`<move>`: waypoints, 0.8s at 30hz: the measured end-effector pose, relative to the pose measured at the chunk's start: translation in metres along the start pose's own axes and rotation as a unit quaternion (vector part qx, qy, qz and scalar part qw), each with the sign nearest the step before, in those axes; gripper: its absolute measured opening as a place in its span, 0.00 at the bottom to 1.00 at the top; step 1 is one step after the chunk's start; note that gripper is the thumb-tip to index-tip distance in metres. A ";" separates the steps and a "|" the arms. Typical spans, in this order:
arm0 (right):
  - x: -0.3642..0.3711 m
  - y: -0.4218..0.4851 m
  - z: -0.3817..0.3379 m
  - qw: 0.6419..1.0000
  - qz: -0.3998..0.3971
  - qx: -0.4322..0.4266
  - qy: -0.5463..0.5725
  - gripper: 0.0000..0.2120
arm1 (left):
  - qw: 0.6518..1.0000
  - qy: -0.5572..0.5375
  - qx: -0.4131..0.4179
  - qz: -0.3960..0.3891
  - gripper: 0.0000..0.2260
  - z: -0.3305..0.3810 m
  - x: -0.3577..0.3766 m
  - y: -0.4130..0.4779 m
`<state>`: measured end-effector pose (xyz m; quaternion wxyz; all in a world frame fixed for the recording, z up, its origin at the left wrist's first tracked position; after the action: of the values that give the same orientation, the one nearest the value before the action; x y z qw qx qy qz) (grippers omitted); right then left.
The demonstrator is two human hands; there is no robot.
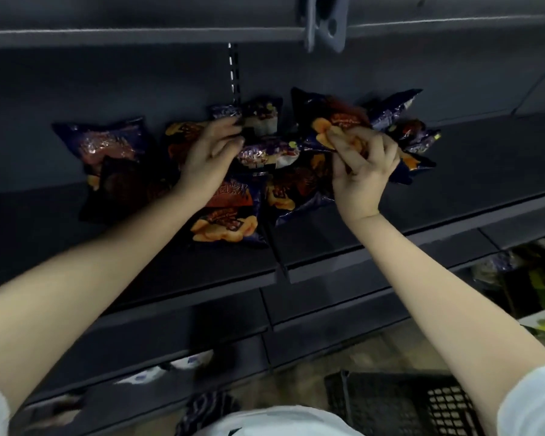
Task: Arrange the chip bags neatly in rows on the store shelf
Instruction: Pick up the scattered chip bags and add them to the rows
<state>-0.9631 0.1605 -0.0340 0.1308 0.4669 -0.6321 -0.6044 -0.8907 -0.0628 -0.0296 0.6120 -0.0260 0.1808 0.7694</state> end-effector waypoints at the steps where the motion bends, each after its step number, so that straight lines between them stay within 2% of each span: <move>1: 0.001 0.002 -0.011 0.999 -0.001 -0.045 0.013 0.19 | 0.994 -0.099 -0.043 -0.008 0.18 0.002 0.000 -0.005; 3: 0.005 0.004 -0.037 0.991 -0.008 -0.123 0.057 0.17 | 0.969 -0.220 -0.109 -0.029 0.22 0.005 0.000 -0.017; 6: 0.015 -0.004 -0.083 0.973 -0.021 -0.192 0.126 0.16 | 0.952 -0.267 -0.142 -0.049 0.31 0.011 -0.005 -0.039; 8: 0.023 -0.015 -0.113 0.961 -0.033 -0.222 0.160 0.15 | 0.952 -0.285 -0.109 -0.032 0.24 0.014 -0.015 -0.051; 10: 0.031 -0.025 -0.140 0.946 -0.055 -0.248 0.201 0.14 | 0.957 -0.273 -0.090 0.023 0.19 0.014 -0.038 -0.070; 14: 0.046 -0.042 -0.179 0.914 -0.112 -0.300 0.250 0.15 | 0.959 -0.232 -0.121 0.108 0.21 0.004 -0.080 -0.110; 17: 0.050 -0.053 -0.213 0.888 -0.151 -0.326 0.288 0.16 | 0.959 -0.196 -0.132 0.153 0.16 0.001 -0.113 -0.140; 19: 0.050 -0.055 -0.234 0.872 -0.172 -0.327 0.322 0.15 | 0.960 -0.180 -0.130 0.169 0.16 0.001 -0.136 -0.156; 21: 0.055 -0.047 -0.246 0.867 -0.206 -0.285 0.352 0.18 | 0.962 -0.154 -0.133 0.181 0.13 -0.001 -0.154 -0.167; 23: 0.070 -0.034 -0.264 0.854 -0.268 -0.183 0.406 0.26 | 0.964 -0.127 -0.134 0.191 0.12 -0.001 -0.178 -0.182; 24: 0.078 -0.027 -0.276 0.832 -0.318 -0.113 0.441 0.32 | 0.965 -0.111 -0.135 0.196 0.12 0.000 -0.190 -0.189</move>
<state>-0.7918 -0.0704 -0.0239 0.2482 0.8412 -0.2515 -0.4093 -0.6640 -0.2047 -0.0265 0.4565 0.0131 0.0077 0.8896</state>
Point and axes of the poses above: each hand's wrist, its own y-axis towards the middle knuckle, its own x-axis out of the palm, z = x × y, the point moved 5 cm from there along y, towards the middle knuckle, and after that the axes turned 10 degrees about -z, right-handed, at the moved point
